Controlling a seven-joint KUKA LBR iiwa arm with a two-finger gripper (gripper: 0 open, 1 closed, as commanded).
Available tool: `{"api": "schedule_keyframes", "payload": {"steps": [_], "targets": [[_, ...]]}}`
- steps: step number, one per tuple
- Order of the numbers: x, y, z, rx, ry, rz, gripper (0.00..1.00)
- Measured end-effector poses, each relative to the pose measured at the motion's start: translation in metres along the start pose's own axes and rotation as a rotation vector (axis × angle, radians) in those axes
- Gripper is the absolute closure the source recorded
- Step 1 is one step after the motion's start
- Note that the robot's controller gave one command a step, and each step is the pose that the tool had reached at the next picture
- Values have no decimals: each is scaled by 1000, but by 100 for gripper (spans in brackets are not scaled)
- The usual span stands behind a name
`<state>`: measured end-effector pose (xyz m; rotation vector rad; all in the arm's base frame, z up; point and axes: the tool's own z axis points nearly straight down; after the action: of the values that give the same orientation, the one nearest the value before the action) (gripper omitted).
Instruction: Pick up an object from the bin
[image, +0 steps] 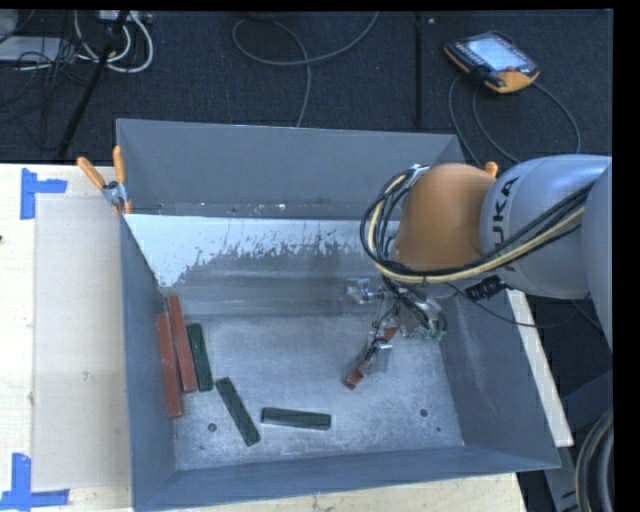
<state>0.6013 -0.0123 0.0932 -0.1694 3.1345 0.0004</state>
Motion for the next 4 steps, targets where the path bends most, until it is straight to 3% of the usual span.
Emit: {"api": "schedule_keyframes", "payload": {"steps": [1,2,3,4], "targets": [[5,-21,2,-1,4,-49,0],[12,-16,-7,0,3,-19,0],[9,-16,22,0,3,-107,0],[18,-20,23,-1,2,-126,100]]}}
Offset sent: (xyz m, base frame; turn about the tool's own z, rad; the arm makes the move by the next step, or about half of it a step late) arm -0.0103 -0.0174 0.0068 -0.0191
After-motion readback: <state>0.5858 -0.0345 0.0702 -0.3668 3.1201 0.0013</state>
